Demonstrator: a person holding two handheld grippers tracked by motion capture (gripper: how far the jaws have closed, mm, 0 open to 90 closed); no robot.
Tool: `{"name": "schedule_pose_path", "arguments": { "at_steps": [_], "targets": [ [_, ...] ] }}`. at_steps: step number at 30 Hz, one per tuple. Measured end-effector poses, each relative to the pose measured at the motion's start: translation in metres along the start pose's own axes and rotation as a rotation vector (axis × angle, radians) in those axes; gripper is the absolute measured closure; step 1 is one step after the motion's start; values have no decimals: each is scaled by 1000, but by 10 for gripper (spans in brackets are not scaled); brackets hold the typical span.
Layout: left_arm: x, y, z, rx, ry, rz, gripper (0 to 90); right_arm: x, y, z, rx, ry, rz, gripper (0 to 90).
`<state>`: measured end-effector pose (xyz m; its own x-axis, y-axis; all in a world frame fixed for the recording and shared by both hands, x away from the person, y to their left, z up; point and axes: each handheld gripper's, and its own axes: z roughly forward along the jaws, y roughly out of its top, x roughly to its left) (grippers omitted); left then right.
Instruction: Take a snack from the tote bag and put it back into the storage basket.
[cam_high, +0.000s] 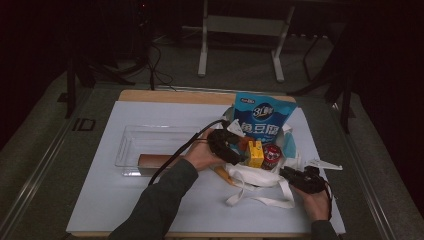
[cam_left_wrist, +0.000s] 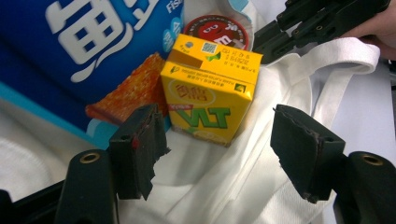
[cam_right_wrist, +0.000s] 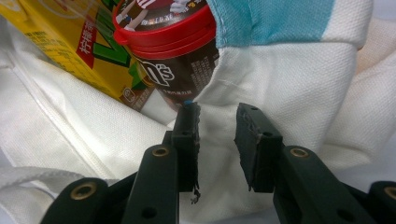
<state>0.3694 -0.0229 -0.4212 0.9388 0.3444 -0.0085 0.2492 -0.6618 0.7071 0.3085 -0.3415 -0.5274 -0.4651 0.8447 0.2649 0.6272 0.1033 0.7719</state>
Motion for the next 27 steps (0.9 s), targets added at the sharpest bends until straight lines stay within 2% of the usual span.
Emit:
{"name": "schedule_pose_path", "arguments": {
  "at_steps": [5, 7, 13, 15, 20, 22, 27],
  "targets": [
    [-1, 3, 7, -5, -13, 1, 295, 0, 0, 0, 1, 1, -1, 694],
    [-1, 3, 9, 3, -8, 13, 295, 0, 0, 0, 1, 0, -1, 694],
    [0, 6, 15, -5, -24, 8, 295, 0, 0, 0, 3, 2, -2, 694],
    [0, 6, 18, 2, -21, 18, 293, 0, 0, 0, 3, 2, -2, 694],
    [1, 9, 25, 10, -21, 8, 282, 0, 0, 0, 3, 2, -3, 694],
    [2, 10, 27, 16, -15, 7, 246, -1, 0, 0, 4, 3, -3, 694],
    [4, 14, 29, -2, -22, 13, 234, -1, 1, 0, 5, 3, -4, 694]
  ]
}}
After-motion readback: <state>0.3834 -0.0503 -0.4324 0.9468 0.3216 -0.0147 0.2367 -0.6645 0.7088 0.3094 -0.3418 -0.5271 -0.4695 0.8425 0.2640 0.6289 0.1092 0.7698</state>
